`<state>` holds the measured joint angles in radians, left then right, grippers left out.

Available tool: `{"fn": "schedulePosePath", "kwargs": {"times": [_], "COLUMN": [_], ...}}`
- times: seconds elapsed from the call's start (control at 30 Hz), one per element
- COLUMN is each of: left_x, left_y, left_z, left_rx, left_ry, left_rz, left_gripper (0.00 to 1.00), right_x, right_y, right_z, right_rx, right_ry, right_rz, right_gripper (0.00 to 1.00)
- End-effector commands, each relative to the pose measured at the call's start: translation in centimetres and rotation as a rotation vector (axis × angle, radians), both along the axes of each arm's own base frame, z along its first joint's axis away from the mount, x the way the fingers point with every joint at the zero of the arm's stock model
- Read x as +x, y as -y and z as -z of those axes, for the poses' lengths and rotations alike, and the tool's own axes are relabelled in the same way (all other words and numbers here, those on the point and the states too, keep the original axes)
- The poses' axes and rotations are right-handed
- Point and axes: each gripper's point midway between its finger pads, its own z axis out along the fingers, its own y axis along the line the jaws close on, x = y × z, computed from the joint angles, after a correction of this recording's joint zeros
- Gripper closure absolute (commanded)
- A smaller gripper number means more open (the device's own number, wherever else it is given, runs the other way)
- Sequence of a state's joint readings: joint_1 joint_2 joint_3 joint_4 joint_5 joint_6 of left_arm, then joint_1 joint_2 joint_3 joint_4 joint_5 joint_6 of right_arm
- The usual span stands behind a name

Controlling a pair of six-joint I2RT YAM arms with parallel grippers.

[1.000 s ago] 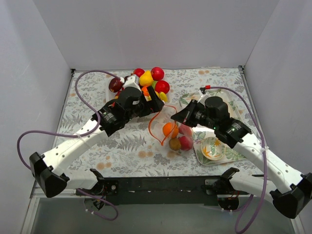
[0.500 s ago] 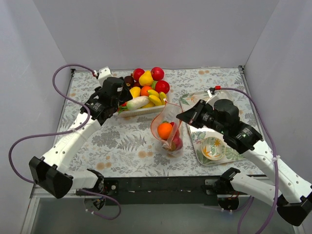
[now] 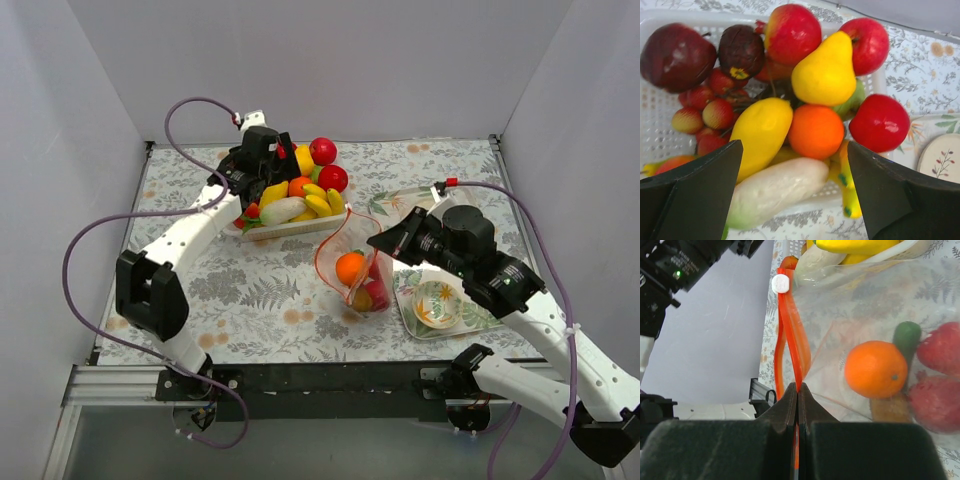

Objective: Place the food in the zip-top bag and seal the zipper
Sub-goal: Pick up the fake fruit from the bin.

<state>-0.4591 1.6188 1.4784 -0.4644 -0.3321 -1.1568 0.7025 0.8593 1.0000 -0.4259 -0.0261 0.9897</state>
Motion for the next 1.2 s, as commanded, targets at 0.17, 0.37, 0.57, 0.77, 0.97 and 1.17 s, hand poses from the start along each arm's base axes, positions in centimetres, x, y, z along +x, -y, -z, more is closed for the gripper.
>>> {"fn": "schedulePosePath", "kwargs": {"times": [0.17,0.37,0.57,0.77,0.97,1.17], "left_x": [6.3,8.5,9.4,9.8,10.3,10.4], "left_y": [2.9,3.9,4.8,5.3,5.6,5.4], "left_z": [-0.4,0.5,2.1,3.3,4.4,5.1], "left_rx": [-0.019,-0.040,-0.055,-0.076,-0.086,-0.080], "left_ry": [0.082,0.101,0.084,0.084,0.071,0.065], "left_rz": [0.010,-0.001,0.010,0.017,0.010,-0.010], "left_gripper": [0.14,0.09,0.09,0.09,0.09,0.12], "right_x": [-0.7,-1.0,-1.1,-1.2,-1.3,-1.4], "right_y": [0.8,0.7,0.6,0.2,-0.1,-0.2], "right_z": [-0.2,0.4,0.9,1.1,1.2,1.3], "right_rx": [0.004,0.002,-0.006,-0.002,0.006,0.010], "right_ry": [0.030,0.022,0.022,0.022,0.024,0.024], "right_rz": [0.007,-0.013,-0.024,-0.048,-0.062,-0.073], "right_gripper": [0.99,0.99,0.99,0.99,0.99,0.99]}}
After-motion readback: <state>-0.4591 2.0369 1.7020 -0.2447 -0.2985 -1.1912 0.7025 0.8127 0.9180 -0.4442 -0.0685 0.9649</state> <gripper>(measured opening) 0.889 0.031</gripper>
